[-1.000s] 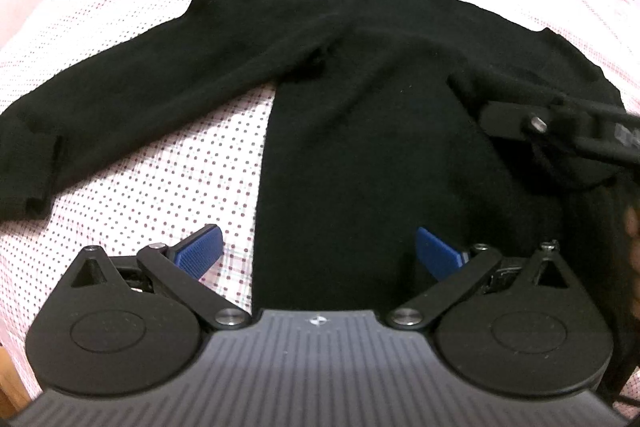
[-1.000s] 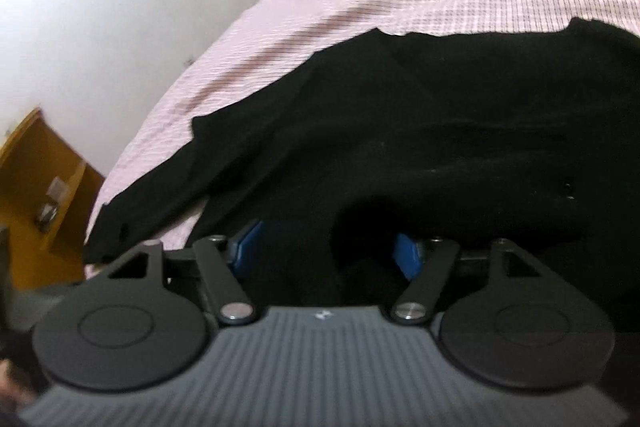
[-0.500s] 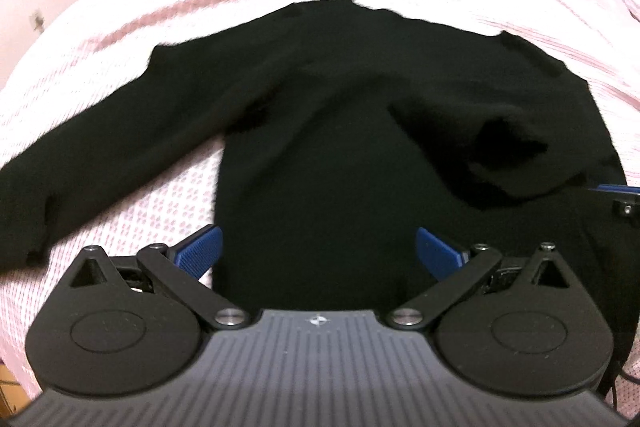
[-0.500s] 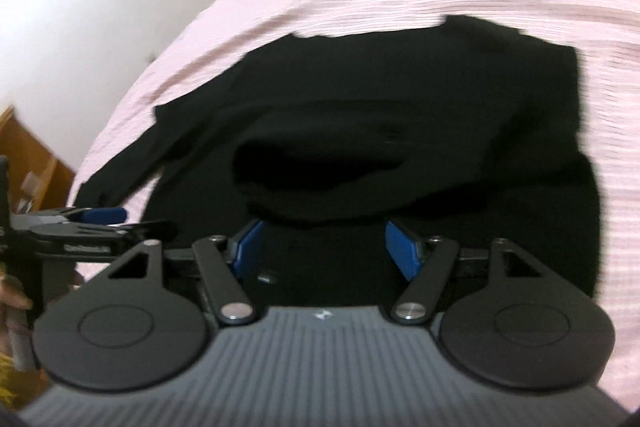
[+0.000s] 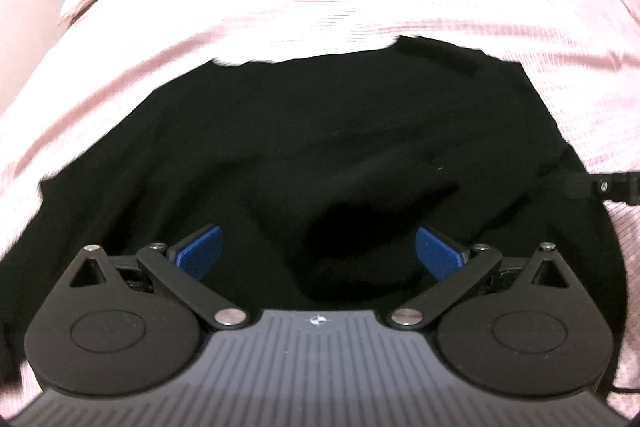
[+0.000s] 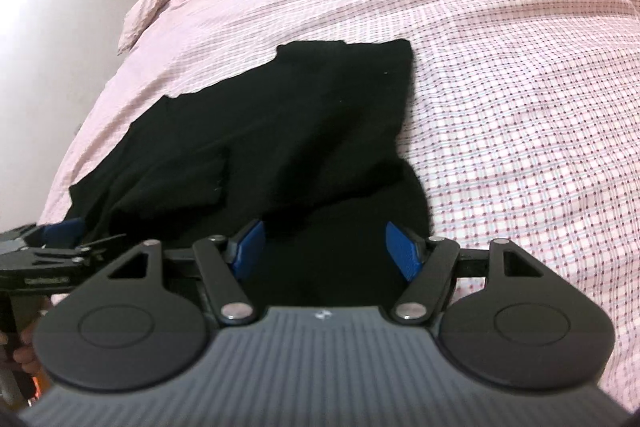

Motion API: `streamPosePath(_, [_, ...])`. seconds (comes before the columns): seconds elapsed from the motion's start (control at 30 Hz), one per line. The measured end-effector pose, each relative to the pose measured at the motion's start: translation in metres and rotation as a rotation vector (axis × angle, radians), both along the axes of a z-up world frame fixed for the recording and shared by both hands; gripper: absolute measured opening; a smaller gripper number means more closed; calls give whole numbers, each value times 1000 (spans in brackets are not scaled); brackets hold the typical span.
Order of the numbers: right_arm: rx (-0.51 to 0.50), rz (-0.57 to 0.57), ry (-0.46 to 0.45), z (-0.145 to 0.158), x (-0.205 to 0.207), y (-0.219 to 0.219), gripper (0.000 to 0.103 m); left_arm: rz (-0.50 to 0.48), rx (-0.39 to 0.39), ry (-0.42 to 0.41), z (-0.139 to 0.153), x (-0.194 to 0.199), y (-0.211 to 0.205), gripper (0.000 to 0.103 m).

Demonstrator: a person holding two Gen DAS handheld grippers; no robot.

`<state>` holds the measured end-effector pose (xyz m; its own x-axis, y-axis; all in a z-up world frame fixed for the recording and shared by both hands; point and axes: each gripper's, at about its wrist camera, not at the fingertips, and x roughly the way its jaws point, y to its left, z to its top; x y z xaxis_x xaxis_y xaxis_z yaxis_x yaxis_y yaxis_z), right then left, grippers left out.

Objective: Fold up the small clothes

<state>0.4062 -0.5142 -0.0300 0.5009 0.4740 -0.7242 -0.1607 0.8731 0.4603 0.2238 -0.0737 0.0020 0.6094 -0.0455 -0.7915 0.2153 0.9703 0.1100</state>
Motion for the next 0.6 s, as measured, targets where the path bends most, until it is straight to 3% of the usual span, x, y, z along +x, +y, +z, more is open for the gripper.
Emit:
streamPosePath(0.1, [-17, -10, -5, -5, 9, -3, 70, -19, 73, -49, -14, 11, -20, 103])
streamPosePath(0.27, [-6, -25, 3, -20, 22, -4, 69, -9, 112, -82, -40, 27, -32, 101])
streamPosePath(0.3, [-5, -20, 5, -23, 23, -3, 69, -2, 111, -87, -43, 30, -32, 97])
streamPosePath(0.37, [-20, -8, -8, -28, 24, 2, 68, 6, 73, -102, -45, 36, -24, 70])
streamPosePath(0.4, [-30, 0, -20, -29, 23, 4, 68, 11, 42, -100, -42, 36, -20, 67])
streamPosePath(0.47, [-54, 15, -40, -29, 21, 9, 68, 62, 9, -120, -31, 33, -7, 48])
streamPosePath(0.6, [-78, 32, -58, -31, 20, 13, 68, 201, 20, -180, -19, 27, 34, 48])
